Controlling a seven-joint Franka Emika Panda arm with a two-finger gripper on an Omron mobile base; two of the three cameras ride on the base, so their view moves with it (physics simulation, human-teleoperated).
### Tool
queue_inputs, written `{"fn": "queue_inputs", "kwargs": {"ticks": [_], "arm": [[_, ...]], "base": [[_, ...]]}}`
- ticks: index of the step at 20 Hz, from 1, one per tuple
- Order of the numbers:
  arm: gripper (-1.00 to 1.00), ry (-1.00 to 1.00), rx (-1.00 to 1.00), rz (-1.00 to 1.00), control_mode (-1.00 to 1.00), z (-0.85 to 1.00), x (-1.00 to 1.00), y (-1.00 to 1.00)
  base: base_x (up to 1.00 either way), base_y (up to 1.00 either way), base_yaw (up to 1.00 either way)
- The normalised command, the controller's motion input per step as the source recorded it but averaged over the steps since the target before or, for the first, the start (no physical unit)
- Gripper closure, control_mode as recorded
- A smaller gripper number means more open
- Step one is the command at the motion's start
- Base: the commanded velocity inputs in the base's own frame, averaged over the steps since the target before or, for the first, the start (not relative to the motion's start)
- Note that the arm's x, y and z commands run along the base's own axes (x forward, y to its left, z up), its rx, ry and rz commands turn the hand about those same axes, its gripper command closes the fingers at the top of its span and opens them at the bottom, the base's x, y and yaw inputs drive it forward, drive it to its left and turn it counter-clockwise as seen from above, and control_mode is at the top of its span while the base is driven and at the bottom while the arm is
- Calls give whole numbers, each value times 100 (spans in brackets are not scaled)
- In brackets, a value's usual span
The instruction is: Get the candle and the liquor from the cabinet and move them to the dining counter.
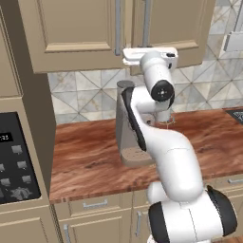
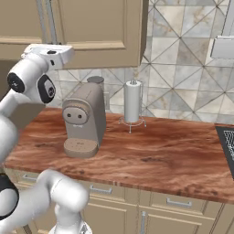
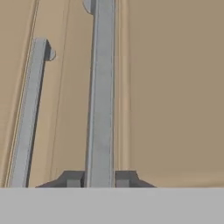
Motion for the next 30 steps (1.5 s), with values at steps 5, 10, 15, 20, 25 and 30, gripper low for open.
{"fn": "queue_inputs", "kwargs": {"ticks": [5, 10, 15, 20, 25, 30], "arm": [[100, 0, 0, 0, -100, 0, -100, -76], [100, 0, 0, -1, -100, 0, -100, -88], [-100, 3, -1, -1, -100, -16, -99, -57], [-100, -6, -25, 9, -100, -16, -87, 69], [-100, -9, -33, 2, -100, 18, -65, 100], [-100, 5, -28, -17, -100, 11, -8, 88]], "base": [[0, 0, 0], [0, 0, 0], [0, 0, 0], [0, 0, 0], [0, 0, 0], [0, 0, 0]]}}
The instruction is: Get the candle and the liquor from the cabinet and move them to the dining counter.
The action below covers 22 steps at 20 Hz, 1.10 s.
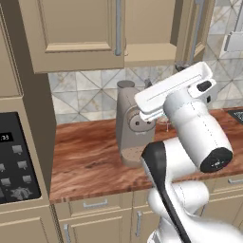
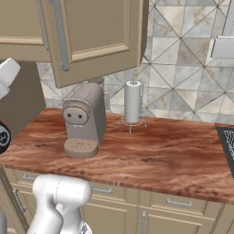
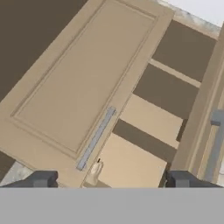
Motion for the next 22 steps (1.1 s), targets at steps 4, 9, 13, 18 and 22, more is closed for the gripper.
{"fn": "queue_inputs", "kwargs": {"ticks": [4, 9, 13, 18, 22], "arm": [[-100, 20, -21, -44, -100, 0, 28, 43], [-100, 28, -15, -56, -100, -2, 52, 10], [-100, 28, -12, -40, -100, 0, 76, 0], [-100, 18, -7, -18, -100, -6, 68, -17], [-100, 14, -4, -10, -100, -24, 53, -26]], "base": [[0, 0, 0], [0, 0, 0], [0, 0, 0], [0, 0, 0], [0, 0, 0]]}}
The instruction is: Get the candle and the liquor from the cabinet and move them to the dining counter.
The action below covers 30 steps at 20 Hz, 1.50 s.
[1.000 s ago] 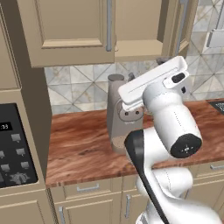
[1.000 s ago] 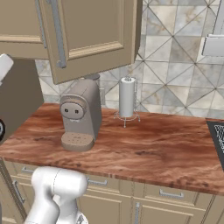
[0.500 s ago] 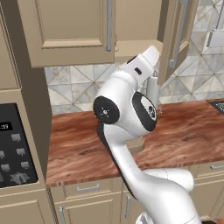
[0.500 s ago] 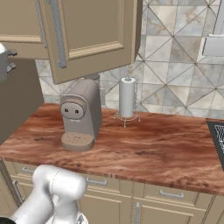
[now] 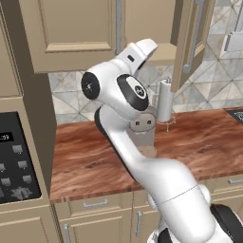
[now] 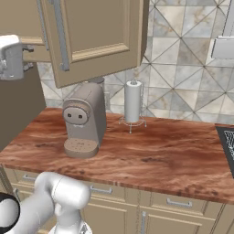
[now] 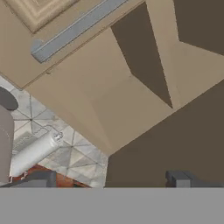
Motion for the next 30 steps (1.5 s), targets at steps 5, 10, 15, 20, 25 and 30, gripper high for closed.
{"fn": "queue_inputs", "kwargs": {"ticks": [5, 10, 15, 20, 25, 30], "arm": [[-100, 12, -5, -7, -100, -38, 56, -19], [-100, 4, -4, -3, -100, -30, 43, -29], [-100, 5, -3, -6, -100, -11, 18, -51], [-100, 8, -2, -11, -100, 0, 1, -62], [-100, 7, -1, -16, -100, 0, -17, -55], [-100, 0, -2, -21, -100, 0, -74, -43]], "base": [[0, 0, 0], [0, 0, 0], [0, 0, 0], [0, 0, 0], [0, 0, 0], [0, 0, 0]]}}
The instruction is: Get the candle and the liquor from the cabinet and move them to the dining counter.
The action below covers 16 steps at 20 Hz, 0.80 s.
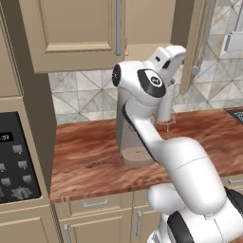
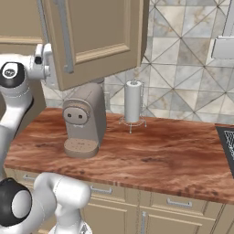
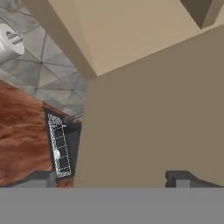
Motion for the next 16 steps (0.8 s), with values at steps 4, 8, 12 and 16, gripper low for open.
{"fn": "queue_inputs", "kwargs": {"ticks": [4, 8, 12, 16], "arm": [[-100, -1, -2, -23, -100, 0, -88, -38], [-100, 0, -2, -21, -100, 0, -55, -49], [-100, 5, 0, -13, -100, 0, -7, -76], [-100, 3, 0, -10, -100, 0, -7, -76]], "base": [[0, 0, 0], [0, 0, 0], [0, 0, 0], [0, 0, 0]]}}
